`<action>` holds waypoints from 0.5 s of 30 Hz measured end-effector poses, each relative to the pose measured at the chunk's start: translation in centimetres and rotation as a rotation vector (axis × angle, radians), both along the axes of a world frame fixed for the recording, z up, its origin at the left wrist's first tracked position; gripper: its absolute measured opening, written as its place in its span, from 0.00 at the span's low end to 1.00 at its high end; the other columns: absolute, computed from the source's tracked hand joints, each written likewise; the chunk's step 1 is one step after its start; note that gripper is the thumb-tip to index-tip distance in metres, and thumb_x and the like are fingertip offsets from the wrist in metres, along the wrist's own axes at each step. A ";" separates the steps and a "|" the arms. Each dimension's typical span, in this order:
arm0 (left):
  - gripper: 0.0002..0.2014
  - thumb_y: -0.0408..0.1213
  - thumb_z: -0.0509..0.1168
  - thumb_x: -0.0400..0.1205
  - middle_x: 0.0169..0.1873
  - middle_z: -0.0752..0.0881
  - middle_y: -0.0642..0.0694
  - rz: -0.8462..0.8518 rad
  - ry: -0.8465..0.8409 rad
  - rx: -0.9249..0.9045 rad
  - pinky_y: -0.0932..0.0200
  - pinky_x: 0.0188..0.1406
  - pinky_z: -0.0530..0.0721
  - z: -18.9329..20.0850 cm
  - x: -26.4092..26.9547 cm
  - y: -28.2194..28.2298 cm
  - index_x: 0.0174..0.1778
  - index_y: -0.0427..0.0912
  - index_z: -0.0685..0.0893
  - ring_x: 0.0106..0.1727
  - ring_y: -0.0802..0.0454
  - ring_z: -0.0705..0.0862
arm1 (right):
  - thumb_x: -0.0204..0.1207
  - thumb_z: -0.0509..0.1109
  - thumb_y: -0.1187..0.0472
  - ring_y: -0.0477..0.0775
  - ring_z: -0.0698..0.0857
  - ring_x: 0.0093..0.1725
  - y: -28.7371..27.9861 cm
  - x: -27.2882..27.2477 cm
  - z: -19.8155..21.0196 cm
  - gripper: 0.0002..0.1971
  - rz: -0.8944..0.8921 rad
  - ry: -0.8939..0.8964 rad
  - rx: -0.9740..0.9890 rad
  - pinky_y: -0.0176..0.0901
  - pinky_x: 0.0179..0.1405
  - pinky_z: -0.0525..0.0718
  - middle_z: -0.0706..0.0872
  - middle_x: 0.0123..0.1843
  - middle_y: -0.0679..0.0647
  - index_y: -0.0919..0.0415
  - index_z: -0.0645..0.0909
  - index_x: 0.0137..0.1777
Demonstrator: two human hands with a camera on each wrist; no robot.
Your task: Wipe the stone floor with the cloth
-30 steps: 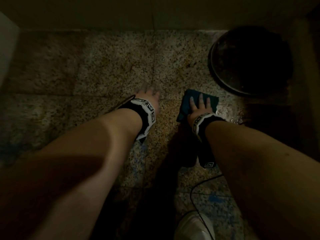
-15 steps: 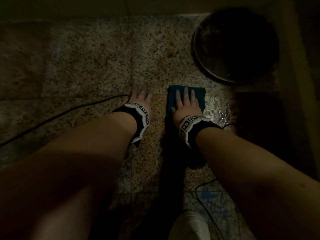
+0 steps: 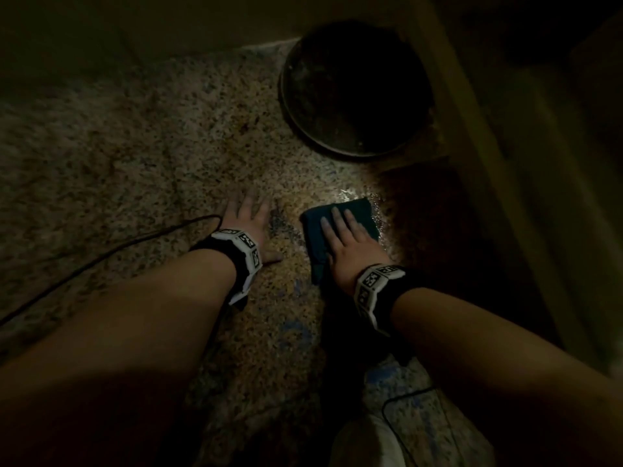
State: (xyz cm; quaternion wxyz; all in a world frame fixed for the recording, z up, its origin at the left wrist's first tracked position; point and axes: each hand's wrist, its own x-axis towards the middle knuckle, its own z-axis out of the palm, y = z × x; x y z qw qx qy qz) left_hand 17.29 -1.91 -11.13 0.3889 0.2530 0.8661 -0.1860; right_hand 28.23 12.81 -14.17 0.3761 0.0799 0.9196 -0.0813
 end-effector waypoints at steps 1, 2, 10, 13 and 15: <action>0.53 0.69 0.58 0.76 0.81 0.30 0.42 0.004 -0.005 0.006 0.46 0.80 0.43 -0.5 0.0 0.1 0.82 0.49 0.30 0.83 0.39 0.36 | 0.88 0.44 0.53 0.56 0.29 0.82 0.1 -0.2 0.1 0.31 0.000 -0.007 0.000 0.46 0.80 0.36 0.26 0.82 0.53 0.53 0.30 0.83; 0.54 0.70 0.59 0.75 0.81 0.30 0.42 0.015 -0.005 0.012 0.46 0.80 0.43 -1.1 0.0 0.1 0.82 0.49 0.30 0.82 0.38 0.36 | 0.87 0.45 0.53 0.56 0.29 0.82 0.1 -0.4 0.1 0.31 0.003 -0.010 0.003 0.47 0.80 0.36 0.26 0.82 0.53 0.53 0.30 0.83; 0.57 0.70 0.62 0.73 0.80 0.27 0.44 0.055 -0.012 0.064 0.42 0.80 0.47 -2.5 -0.1 -0.2 0.80 0.52 0.27 0.82 0.38 0.35 | 0.85 0.51 0.62 0.57 0.31 0.83 1.1 -6.2 1.0 0.36 -0.177 -0.030 0.009 0.49 0.81 0.39 0.26 0.83 0.53 0.53 0.31 0.83; 0.57 0.69 0.63 0.73 0.80 0.26 0.44 0.054 -0.015 0.068 0.40 0.79 0.49 -2.5 -0.1 -0.3 0.80 0.52 0.27 0.82 0.37 0.35 | 0.85 0.51 0.62 0.57 0.31 0.83 1.1 -6.5 0.9 0.35 -0.182 -0.011 0.008 0.49 0.81 0.39 0.26 0.83 0.54 0.54 0.31 0.83; 0.56 0.69 0.62 0.74 0.80 0.27 0.43 0.046 -0.015 0.075 0.41 0.80 0.48 -2.5 -0.1 -0.4 0.81 0.51 0.28 0.82 0.37 0.35 | 0.86 0.50 0.63 0.56 0.31 0.83 1.5 -5.4 0.8 0.35 -0.158 -0.007 0.019 0.48 0.81 0.40 0.26 0.83 0.53 0.54 0.31 0.83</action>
